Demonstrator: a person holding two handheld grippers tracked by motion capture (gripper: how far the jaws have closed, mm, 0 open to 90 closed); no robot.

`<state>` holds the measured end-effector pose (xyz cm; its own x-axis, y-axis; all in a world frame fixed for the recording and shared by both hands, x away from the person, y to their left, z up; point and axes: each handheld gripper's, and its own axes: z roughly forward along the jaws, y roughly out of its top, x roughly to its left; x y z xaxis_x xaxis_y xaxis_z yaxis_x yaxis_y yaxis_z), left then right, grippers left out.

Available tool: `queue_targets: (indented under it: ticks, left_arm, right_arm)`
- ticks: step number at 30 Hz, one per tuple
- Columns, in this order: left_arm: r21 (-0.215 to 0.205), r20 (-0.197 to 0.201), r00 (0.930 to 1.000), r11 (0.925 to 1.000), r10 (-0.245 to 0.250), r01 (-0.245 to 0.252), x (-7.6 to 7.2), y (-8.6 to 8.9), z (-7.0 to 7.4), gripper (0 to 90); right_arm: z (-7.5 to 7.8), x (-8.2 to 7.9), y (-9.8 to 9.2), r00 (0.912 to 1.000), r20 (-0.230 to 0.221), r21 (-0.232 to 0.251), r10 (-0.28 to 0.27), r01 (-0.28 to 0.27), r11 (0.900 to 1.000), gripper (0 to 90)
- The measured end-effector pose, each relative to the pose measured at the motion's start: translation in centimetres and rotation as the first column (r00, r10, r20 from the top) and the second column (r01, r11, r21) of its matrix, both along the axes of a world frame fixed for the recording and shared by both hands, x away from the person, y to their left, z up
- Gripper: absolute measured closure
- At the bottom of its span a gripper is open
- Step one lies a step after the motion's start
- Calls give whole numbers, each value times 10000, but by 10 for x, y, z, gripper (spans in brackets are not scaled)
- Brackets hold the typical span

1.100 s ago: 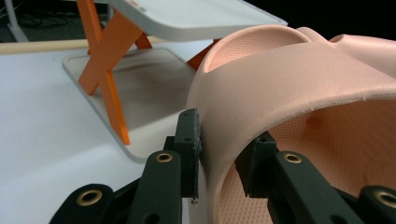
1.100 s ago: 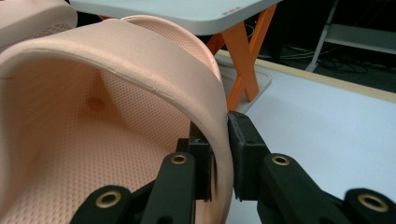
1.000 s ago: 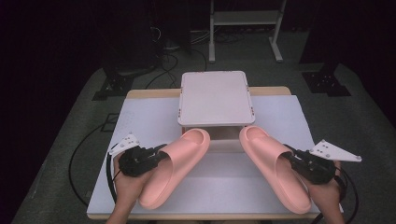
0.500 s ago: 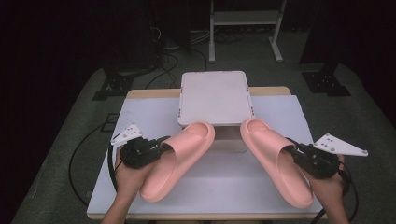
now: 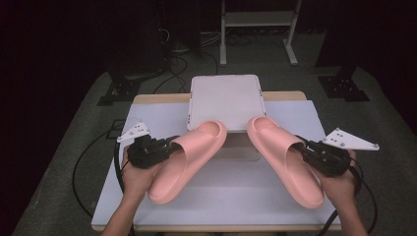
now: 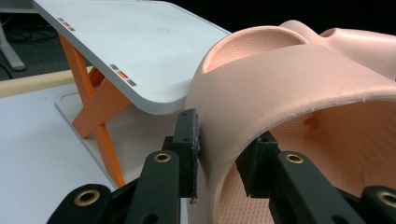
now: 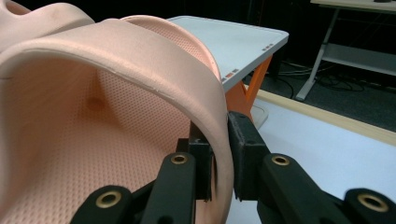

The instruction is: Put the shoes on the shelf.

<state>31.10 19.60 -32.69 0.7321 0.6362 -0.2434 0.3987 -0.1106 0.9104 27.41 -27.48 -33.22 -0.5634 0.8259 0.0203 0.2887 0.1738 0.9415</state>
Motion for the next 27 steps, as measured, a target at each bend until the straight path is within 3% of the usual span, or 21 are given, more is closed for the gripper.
queue_targets:
  ticks: [27]
  left_arm:
    - [151, 12, 9994, 9993, 335, -335, 41, -8, 22, 708]
  right_arm:
    - [18, 37, 14, 9999, -136, -117, -87, 86, 9999, 799]
